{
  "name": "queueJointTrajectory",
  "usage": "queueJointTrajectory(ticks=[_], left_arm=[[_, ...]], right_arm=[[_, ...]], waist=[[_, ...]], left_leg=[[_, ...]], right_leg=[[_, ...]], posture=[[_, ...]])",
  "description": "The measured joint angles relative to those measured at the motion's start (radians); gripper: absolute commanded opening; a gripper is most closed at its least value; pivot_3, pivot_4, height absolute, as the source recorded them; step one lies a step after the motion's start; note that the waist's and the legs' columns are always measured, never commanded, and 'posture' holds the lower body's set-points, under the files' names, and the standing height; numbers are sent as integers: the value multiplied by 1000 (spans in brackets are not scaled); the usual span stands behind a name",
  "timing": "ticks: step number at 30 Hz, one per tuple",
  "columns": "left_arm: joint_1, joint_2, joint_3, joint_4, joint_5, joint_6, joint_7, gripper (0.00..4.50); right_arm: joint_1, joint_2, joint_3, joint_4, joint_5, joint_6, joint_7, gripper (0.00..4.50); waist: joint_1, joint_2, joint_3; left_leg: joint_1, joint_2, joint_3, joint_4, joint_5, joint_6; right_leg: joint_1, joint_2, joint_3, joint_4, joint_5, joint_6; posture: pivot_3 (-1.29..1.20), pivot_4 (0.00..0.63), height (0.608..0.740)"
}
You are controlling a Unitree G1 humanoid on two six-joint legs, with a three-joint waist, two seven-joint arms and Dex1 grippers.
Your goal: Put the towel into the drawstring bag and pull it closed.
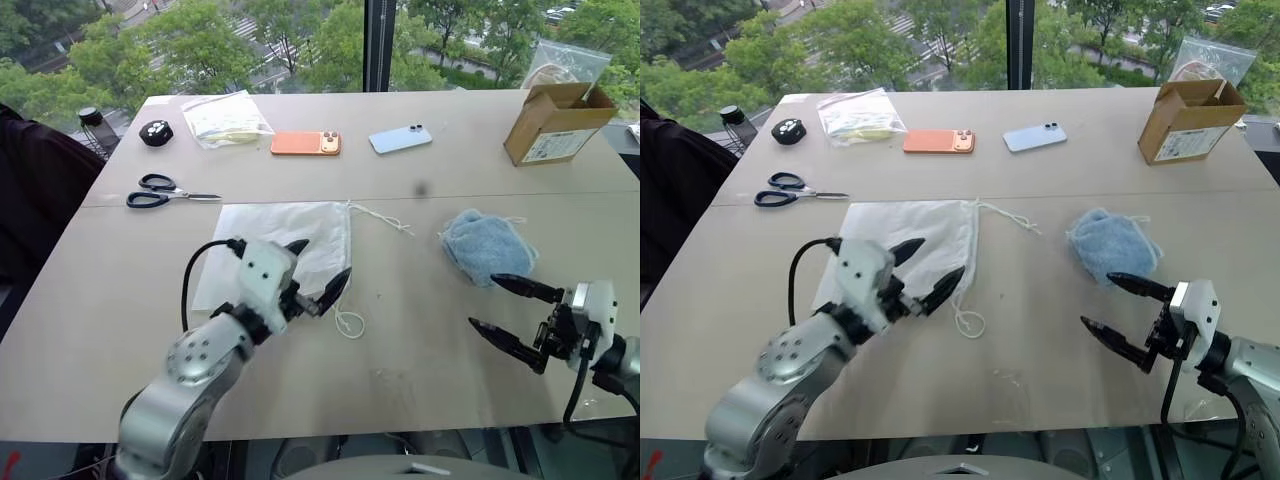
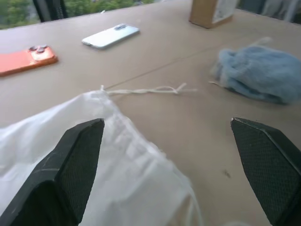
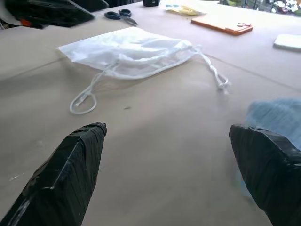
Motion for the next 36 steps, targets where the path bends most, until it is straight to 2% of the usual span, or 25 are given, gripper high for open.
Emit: queueJointTrajectory(ticks=[4,7,14,21,22,23,26,27,28,29,30,32,36], left_arm=[[-37,-47,-113,72,99,107,106,4435],[-65,-85,-187,116,157,113,132,4435],[-145,-215,-233,233,237,87,197,4435],[-227,-272,-223,335,344,136,281,4435],[-233,-279,-221,336,353,142,281,4054],[-236,-283,-220,335,358,146,280,3885],[-229,-278,-220,327,368,148,276,2782],[-221,-268,-221,317,379,147,273,2138],[-213,-258,-221,303,385,146,270,1775],[-195,-238,-221,276,396,146,266,1081],[-179,-222,-219,259,402,147,261,588],[-157,-209,-216,243,406,148,255,135],[-92,-180,-190,202,409,147,231,61]], right_arm=[[-3,-9,-7,21,-19,-1,15,4500],[-4,-9,-21,32,-26,-1,17,4500],[10,-6,-29,39,-33,-2,20,4500],[32,-1,-36,27,-33,-1,15,4500],[37,1,-37,24,-33,-1,13,4500],[41,2,-37,22,-33,-1,13,4500],[50,6,-38,20,-33,-1,10,4500],[53,7,-38,20,-34,-1,8,4500],[54,9,-38,19,-34,-2,7,4500],[57,11,-38,19,-36,-2,4,4500],[58,12,-38,19,-38,-2,1,4500],[56,12,-38,19,-40,-3,-1,4500],[48,13,-38,19,-46,-3,-5,4500]], waist=[[1,-1,0],[7,-1,1],[19,-1,1],[18,-1,1],[19,-1,1],[19,-1,1],[18,-1,1],[18,-1,1],[18,-1,1],[17,-1,1],[18,-1,1],[18,-1,1],[19,-1,1]], left_leg=[[-1,0,0,0,2,-4],[-1,0,0,0,2,-4],[-1,0,0,2,0,-1],[-1,0,0,2,2,-4],[-1,0,0,2,2,-4],[-2,-1,0,2,2,-5],[-1,0,-1,2,2,-5],[-1,-1,0,2,2,-5],[-1,0,-1,2,2,-5],[-1,0,0,2,2,-5],[-1,0,-1,2,2,-5],[-1,-1,-1,2,2,-5],[-1,0,-1,2,2,-4]], right_leg=[[0,0,1,0,0,0],[0,-1,1,0,0,0],[0,0,0,0,0,0],[0,0,0,0,0,1],[0,0,0,0,0,1],[0,-1,0,0,0,1],[0,-1,0,0,0,1],[0,-1,0,0,0,1],[0,0,0,0,0,1],[0,-1,0,0,0,1],[0,-1,0,0,0,1],[0,-1,0,0,0,1],[0,-1,0,0,0,1]], posture=[[0,150,734],[0,150,734],[0,150,734],[0,150,734],[0,150,734],[0,150,734],[0,150,734],[0,150,734],[0,150,734],[0,150,734],[0,150,734],[0,150,734],[0,150,734]])
